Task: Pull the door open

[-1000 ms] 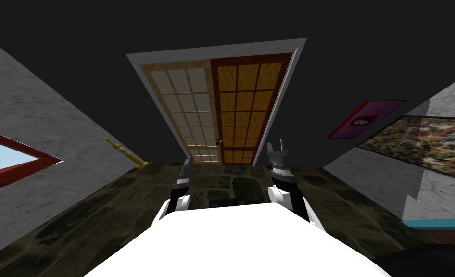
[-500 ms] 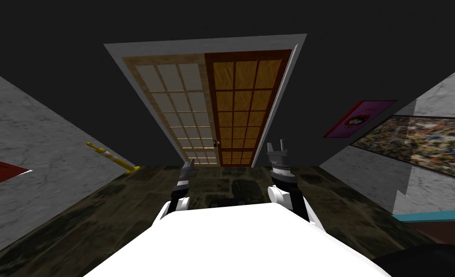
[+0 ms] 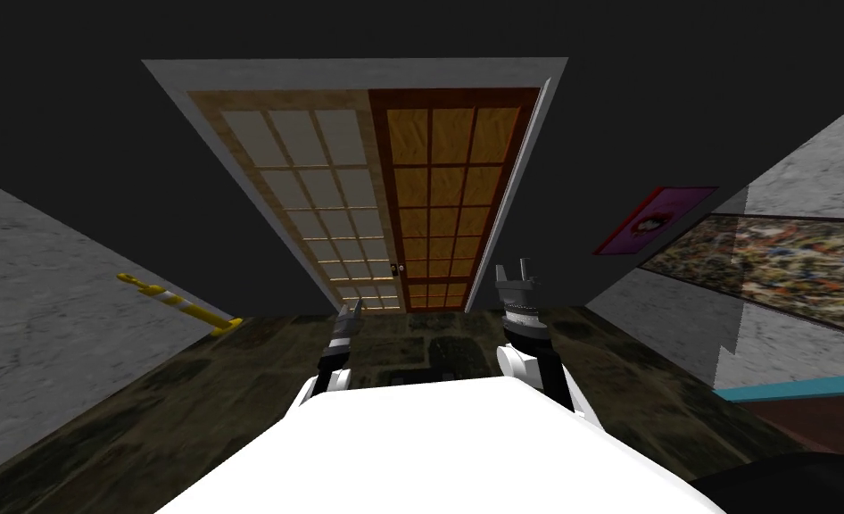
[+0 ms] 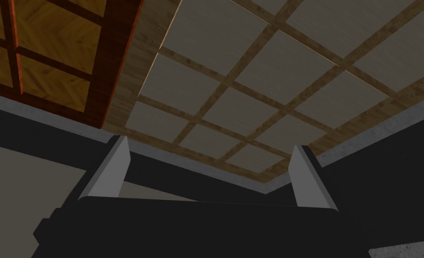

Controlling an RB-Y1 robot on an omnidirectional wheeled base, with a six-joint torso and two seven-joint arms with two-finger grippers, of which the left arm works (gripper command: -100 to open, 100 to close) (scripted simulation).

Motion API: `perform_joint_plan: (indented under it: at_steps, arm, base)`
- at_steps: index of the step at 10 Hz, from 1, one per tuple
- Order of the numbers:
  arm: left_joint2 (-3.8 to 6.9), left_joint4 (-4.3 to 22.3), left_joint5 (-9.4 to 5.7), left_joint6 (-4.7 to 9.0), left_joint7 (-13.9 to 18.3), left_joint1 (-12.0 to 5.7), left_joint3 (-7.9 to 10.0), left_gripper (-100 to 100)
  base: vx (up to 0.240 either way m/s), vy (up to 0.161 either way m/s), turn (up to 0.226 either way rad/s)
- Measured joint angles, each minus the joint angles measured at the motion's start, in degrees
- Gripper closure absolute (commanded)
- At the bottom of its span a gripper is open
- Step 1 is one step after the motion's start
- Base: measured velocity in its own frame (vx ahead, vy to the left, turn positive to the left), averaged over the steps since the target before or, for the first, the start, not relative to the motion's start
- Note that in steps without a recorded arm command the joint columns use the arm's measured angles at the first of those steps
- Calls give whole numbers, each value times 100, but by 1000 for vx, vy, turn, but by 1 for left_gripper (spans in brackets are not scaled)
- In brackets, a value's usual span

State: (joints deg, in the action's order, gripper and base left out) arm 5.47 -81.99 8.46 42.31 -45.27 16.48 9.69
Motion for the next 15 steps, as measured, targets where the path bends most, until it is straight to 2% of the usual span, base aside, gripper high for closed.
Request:
perform_joint_plan:
  at_steps: [2,4,7,10,14,15]
  arm:
    - [17,287,47,68,-227,-65,78,-100]
    - [-12,560,110,78,-485,-174,141,-100]
    - [-13,851,187,110,-810,-209,234,-100]
    - [-31,1286,259,202,-1152,-336,340,-100]
    - [-57,1671,354,228,-1551,-435,451,-100]
    - [-61,1827,373,273,-1654,-477,487,-100]
  base:
    - [104,-6,-78]
    - [93,6,-66]
    - [101,2,-72]
    - [112,7,-71]
    - [96,8,-62]
    - [99,13,-54]
